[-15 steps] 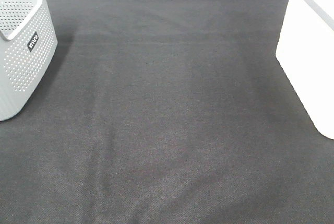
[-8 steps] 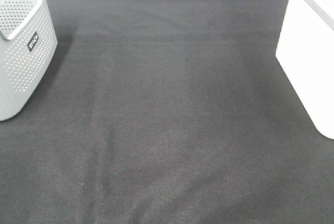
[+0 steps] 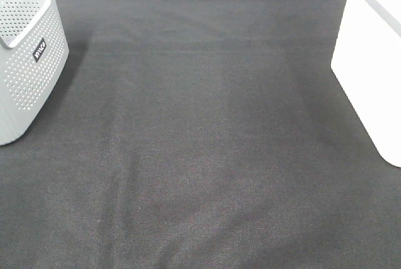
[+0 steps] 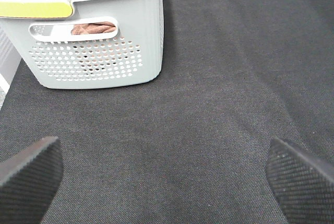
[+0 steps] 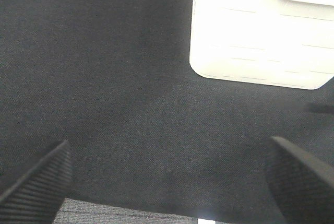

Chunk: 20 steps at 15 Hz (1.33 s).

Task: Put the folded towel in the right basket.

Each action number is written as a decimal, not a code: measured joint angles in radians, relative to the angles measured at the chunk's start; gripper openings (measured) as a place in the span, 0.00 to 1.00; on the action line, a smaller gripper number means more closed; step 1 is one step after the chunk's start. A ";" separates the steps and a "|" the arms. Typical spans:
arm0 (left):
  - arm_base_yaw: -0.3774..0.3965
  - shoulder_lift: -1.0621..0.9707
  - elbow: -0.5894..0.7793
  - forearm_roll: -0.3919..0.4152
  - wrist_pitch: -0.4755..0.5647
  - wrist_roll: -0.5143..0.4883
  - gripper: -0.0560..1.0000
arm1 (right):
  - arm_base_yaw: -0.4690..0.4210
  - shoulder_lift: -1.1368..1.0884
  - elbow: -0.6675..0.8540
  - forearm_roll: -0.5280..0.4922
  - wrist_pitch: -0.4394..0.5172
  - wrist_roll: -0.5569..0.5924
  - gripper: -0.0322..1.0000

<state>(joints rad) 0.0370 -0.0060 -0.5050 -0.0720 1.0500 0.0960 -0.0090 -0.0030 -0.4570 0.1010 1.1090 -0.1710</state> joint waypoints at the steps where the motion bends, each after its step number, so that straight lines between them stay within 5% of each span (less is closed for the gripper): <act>1: 0.000 0.000 0.000 0.000 0.000 0.000 0.99 | 0.000 0.000 0.000 0.000 0.000 0.000 0.96; 20: 0.000 0.000 0.000 0.000 0.000 0.000 0.99 | 0.000 0.000 0.000 0.001 -0.001 -0.006 0.96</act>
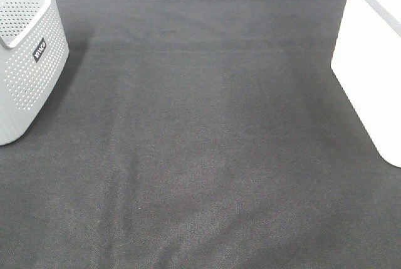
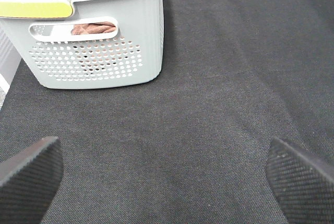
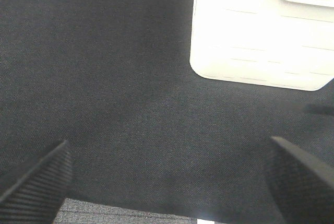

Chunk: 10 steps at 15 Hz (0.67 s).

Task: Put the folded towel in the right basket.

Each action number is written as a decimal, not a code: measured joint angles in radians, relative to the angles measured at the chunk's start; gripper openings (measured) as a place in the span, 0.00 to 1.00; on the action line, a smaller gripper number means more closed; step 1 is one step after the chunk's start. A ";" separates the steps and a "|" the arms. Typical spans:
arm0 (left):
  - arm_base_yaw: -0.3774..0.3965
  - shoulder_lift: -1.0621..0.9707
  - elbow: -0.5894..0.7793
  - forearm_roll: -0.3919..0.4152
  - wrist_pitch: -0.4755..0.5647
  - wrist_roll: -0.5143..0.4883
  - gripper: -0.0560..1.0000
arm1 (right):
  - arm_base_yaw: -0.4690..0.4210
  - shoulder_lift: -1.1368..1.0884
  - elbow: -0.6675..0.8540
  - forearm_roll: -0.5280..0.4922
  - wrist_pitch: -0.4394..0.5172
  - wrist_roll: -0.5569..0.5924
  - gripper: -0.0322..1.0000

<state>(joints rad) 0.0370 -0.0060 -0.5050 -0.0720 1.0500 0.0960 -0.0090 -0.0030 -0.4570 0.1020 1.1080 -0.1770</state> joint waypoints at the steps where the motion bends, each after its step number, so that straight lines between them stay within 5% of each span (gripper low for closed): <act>1: 0.000 0.000 0.000 0.000 0.000 0.000 0.99 | 0.000 0.000 0.000 0.000 0.000 0.000 0.96; 10: 0.000 0.000 0.000 0.000 0.000 0.000 0.99 | 0.000 0.000 0.000 0.000 0.000 0.000 0.96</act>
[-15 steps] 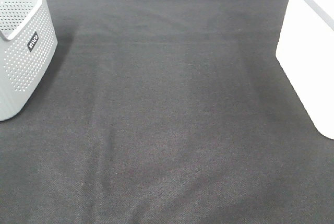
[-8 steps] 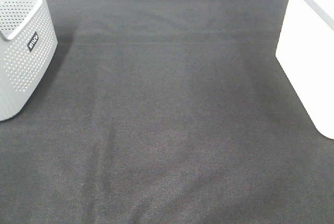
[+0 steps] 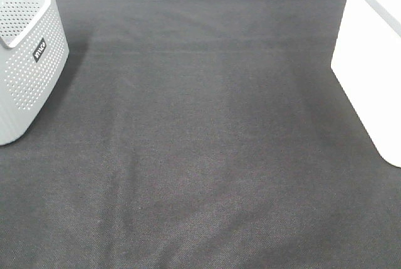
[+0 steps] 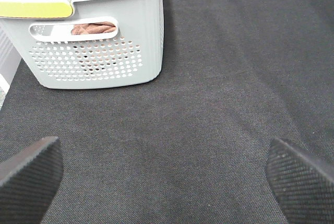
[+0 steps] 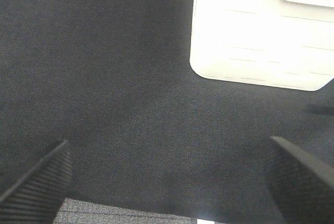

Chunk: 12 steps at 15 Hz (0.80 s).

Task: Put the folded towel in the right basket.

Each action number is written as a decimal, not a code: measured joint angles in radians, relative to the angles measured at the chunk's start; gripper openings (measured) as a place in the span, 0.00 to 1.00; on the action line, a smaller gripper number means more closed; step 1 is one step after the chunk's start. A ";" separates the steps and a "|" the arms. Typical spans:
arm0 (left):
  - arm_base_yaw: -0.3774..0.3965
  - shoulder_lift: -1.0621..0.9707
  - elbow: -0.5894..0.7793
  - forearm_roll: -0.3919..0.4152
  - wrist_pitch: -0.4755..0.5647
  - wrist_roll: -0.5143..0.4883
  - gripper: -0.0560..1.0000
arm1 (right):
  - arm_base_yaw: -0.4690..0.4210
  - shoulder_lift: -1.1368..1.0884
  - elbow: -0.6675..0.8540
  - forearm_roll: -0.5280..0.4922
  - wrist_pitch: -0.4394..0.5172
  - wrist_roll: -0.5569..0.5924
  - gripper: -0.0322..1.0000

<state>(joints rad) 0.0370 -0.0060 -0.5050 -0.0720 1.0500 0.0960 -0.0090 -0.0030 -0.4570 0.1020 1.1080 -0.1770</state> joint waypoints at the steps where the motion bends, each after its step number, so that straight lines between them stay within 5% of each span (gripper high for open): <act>1: 0.000 0.000 0.000 0.000 0.000 0.000 0.99 | 0.000 0.000 0.000 0.000 0.000 0.000 0.96; 12: 0.000 0.000 0.000 0.000 0.000 0.000 0.99 | 0.000 0.000 0.000 0.000 0.000 0.000 0.96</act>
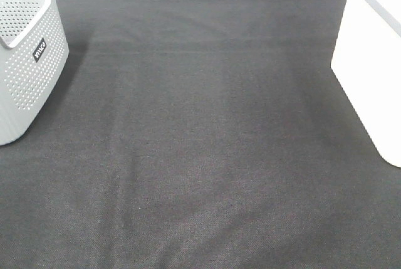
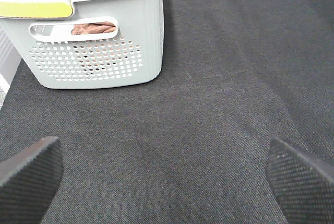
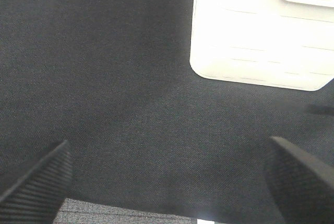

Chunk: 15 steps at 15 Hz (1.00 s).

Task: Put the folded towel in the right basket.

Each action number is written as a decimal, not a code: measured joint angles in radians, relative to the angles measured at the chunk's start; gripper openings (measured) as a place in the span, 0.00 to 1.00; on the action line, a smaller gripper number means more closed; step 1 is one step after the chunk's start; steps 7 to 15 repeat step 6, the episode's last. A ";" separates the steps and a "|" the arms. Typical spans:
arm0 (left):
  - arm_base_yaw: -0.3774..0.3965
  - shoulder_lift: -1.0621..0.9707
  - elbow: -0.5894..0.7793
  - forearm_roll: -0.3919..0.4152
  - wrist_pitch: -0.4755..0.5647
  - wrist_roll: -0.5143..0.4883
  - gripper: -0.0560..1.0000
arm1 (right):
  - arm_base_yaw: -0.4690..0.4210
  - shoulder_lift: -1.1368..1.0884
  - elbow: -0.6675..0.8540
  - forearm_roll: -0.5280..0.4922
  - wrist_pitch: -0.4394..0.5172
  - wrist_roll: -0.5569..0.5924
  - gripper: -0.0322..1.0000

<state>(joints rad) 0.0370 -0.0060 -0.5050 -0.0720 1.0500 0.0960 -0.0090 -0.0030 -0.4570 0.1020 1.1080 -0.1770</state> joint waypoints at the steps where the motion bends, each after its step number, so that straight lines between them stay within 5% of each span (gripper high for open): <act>1: 0.000 0.000 0.000 0.000 0.000 0.000 0.99 | 0.000 0.000 0.000 0.000 0.000 0.000 0.96; 15: 0.000 0.000 0.000 0.000 0.000 0.000 0.99 | 0.000 0.000 0.000 0.000 0.000 0.000 0.96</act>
